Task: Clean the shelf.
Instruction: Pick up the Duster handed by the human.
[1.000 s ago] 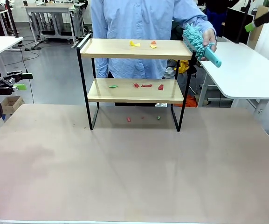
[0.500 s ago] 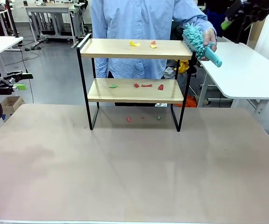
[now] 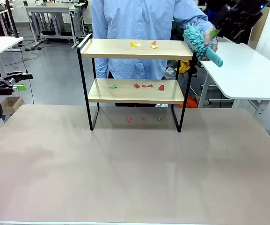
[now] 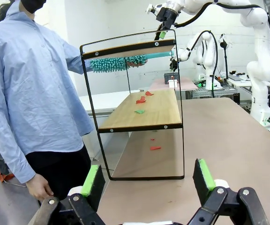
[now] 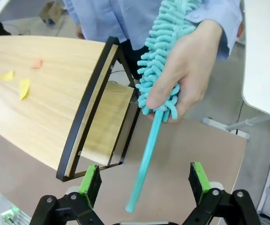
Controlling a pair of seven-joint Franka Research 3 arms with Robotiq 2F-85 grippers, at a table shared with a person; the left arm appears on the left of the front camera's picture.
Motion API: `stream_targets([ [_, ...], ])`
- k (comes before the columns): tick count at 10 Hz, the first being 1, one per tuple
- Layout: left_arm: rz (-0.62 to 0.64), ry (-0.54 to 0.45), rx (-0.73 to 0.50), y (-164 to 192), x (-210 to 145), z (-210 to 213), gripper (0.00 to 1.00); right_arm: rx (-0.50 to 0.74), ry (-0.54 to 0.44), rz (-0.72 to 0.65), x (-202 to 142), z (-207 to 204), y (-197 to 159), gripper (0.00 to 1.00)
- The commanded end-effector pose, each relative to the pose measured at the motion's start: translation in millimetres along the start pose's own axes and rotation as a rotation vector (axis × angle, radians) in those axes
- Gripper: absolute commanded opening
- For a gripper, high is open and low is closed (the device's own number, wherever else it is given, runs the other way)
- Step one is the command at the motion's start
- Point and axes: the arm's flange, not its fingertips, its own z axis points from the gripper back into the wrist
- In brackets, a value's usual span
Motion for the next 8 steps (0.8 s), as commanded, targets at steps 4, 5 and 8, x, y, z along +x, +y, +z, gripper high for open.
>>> stream_targets([
  [4,-0.014,0.006,-0.007,-1.0,1.7,-0.7,1.00,-0.119,0.003,-0.049,-17.9,-42.4,13.5,1.00],
  [5,-0.014,0.006,-0.007,-1.0,1.7,-0.7,1.00,-0.131,0.011,-0.042,-21.7,-51.8,15.0,1.00],
  [8,-0.014,0.006,-0.007,-1.0,1.7,-0.7,1.00,-0.133,0.008,-0.049,-24.5,-57.5,15.3,1.00],
])
